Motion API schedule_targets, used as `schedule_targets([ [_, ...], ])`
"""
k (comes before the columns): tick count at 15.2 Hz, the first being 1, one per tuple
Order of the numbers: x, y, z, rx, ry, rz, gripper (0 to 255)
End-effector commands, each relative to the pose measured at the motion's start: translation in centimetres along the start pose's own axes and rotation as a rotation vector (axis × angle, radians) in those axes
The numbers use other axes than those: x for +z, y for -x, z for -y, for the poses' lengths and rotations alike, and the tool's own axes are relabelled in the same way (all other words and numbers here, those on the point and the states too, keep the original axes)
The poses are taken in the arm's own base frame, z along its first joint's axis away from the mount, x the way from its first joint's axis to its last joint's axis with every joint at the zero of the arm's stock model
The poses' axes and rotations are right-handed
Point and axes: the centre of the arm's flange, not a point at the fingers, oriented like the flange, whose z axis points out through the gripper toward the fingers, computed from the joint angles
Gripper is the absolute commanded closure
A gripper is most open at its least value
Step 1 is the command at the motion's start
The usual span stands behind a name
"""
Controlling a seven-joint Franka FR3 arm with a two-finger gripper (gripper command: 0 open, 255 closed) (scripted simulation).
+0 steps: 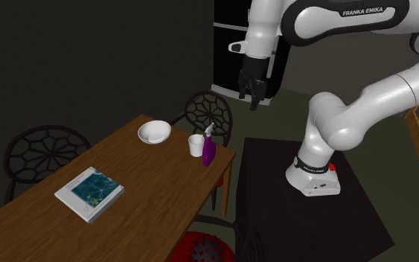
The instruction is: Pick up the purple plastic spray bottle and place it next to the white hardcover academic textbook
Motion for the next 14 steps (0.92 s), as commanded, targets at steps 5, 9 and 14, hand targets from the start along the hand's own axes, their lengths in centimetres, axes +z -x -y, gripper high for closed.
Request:
schedule_targets([
  [5, 5.9, 2.7, -5.3, -0.171, -0.037, -0.086, 0],
  [9, 10.2, 3.7, -9.2, -0.281, -0.062, -0.142, 0],
  [14, 15.7, 4.0, -13.9, -0.418, -0.093, -0.212, 0],
])
